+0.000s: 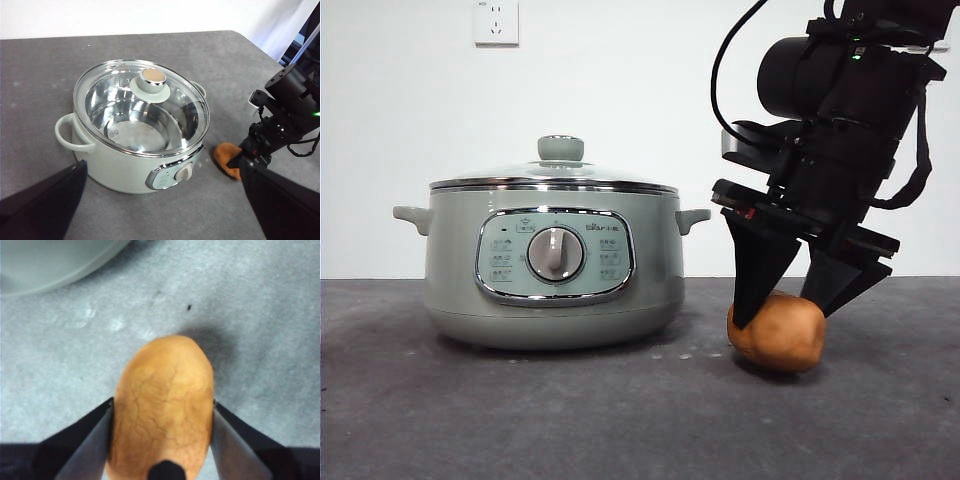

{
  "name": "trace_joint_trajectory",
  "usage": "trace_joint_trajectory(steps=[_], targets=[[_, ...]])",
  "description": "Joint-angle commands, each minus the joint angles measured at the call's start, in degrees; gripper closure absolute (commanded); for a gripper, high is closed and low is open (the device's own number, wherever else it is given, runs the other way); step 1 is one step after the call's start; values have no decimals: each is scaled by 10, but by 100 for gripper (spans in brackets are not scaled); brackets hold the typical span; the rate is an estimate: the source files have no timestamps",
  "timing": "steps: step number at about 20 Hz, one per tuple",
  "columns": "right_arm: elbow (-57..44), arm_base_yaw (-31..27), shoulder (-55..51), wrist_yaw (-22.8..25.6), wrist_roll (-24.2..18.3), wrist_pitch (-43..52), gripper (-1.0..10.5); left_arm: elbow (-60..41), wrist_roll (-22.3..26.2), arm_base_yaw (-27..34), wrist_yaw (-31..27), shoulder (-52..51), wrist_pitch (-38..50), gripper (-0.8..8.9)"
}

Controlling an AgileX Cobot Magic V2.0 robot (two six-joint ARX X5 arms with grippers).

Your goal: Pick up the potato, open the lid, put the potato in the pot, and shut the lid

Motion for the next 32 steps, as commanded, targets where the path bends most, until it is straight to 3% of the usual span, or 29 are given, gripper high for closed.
trace_joint_trajectory(steps=[1,9,16,23,32], targets=[[2,1,-11,4,6,2,963,0,2,-1,10,2,6,243],[2,1,-216,6,2,-56,963,3,1,-9,10,45,37,243],[2,1,-381,6,2,-127,963,97,16,-79,-11,187,83,243],[2,1,-446,5,4,-193,963,205,68,-161,-115,376,113,243],[2,1,-464,5,10,-223,963,214,89,-195,-162,521,222,243]])
